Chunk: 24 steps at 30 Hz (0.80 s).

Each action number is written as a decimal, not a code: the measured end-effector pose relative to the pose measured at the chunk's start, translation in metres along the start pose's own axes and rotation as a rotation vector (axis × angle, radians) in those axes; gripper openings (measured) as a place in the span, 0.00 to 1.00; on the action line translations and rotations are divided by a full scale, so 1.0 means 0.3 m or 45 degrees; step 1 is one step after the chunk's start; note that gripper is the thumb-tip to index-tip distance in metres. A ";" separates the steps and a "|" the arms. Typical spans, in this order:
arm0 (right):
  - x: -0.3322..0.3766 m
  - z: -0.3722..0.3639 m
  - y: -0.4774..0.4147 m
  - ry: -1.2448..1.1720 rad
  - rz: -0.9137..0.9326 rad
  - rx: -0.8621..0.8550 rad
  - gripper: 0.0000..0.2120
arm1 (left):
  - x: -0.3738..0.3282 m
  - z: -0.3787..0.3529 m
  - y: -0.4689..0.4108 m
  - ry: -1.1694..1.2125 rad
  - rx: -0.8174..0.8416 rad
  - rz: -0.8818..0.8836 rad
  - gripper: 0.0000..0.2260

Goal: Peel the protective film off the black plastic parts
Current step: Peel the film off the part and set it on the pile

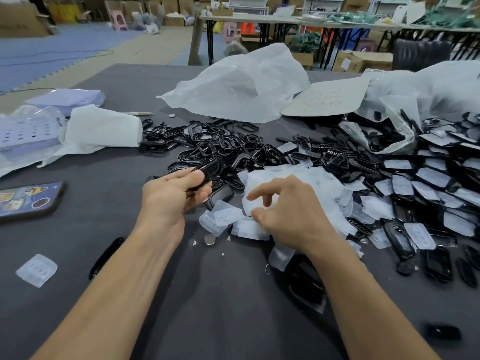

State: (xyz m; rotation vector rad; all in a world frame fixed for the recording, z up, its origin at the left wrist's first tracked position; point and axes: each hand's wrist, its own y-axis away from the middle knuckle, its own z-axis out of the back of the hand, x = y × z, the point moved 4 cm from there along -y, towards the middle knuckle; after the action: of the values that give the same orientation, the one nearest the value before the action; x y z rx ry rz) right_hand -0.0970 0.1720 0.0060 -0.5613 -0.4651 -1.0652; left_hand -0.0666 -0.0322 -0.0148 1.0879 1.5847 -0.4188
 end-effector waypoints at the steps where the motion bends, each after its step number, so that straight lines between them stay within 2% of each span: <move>1: 0.004 -0.007 0.000 0.098 -0.001 0.066 0.07 | 0.003 0.000 -0.001 -0.010 -0.002 -0.013 0.03; 3: 0.004 -0.012 -0.001 0.210 -0.004 0.069 0.06 | 0.010 -0.004 -0.003 -0.049 -0.002 -0.045 0.03; 7: 0.047 -0.033 0.011 0.172 0.104 -0.152 0.04 | 0.012 -0.006 -0.009 -0.079 -0.027 -0.101 0.03; 12: 0.093 -0.124 0.014 0.428 0.154 0.016 0.13 | 0.021 -0.008 -0.012 -0.109 -0.014 -0.123 0.03; 18: 0.117 -0.148 0.016 0.520 0.195 -0.013 0.04 | 0.029 -0.015 -0.013 -0.167 0.017 -0.138 0.04; 22: 0.112 -0.156 0.010 0.491 0.183 -0.015 0.09 | 0.031 -0.023 -0.006 -0.157 0.020 -0.139 0.03; 24: 0.105 -0.142 0.008 0.313 0.150 -0.091 0.09 | 0.031 -0.022 -0.005 -0.145 0.009 -0.139 0.03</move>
State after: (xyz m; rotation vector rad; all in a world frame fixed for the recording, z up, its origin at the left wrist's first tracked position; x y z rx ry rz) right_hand -0.0781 0.1244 -0.0083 -0.5060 -0.1772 -1.0249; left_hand -0.0714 -0.0241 -0.0217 0.9688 1.5470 -0.5503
